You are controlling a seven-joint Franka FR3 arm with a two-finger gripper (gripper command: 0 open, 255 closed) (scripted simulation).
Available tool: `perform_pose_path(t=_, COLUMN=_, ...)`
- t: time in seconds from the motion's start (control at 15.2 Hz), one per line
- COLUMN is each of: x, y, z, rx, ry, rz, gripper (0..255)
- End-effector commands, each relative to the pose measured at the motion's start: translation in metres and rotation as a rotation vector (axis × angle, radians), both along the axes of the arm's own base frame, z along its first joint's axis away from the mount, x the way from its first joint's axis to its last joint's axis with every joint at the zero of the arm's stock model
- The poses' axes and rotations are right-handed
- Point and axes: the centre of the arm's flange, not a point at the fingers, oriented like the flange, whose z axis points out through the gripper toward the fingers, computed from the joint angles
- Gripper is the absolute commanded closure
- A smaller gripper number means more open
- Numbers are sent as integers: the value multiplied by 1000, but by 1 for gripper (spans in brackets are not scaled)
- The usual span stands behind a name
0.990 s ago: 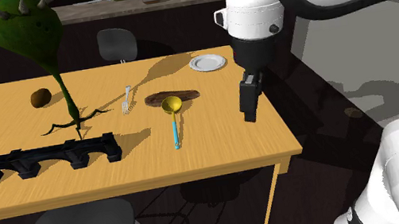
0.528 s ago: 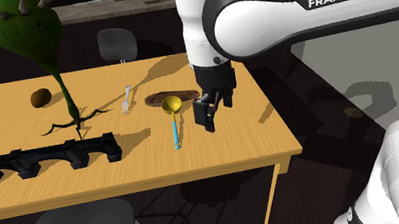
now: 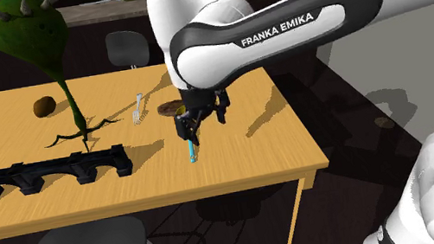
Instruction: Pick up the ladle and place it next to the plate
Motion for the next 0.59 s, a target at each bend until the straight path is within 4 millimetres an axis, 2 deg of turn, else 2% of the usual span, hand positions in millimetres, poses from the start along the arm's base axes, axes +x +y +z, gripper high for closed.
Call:
perform_pose_path(t=0.0, x=22, y=-11, z=-13, rx=-11, ry=-3, rz=-64, gripper=0)
perform_pose_path(t=0.53, x=102, y=-58, z=-63, rx=-50, ry=-13, rz=-308, gripper=0)
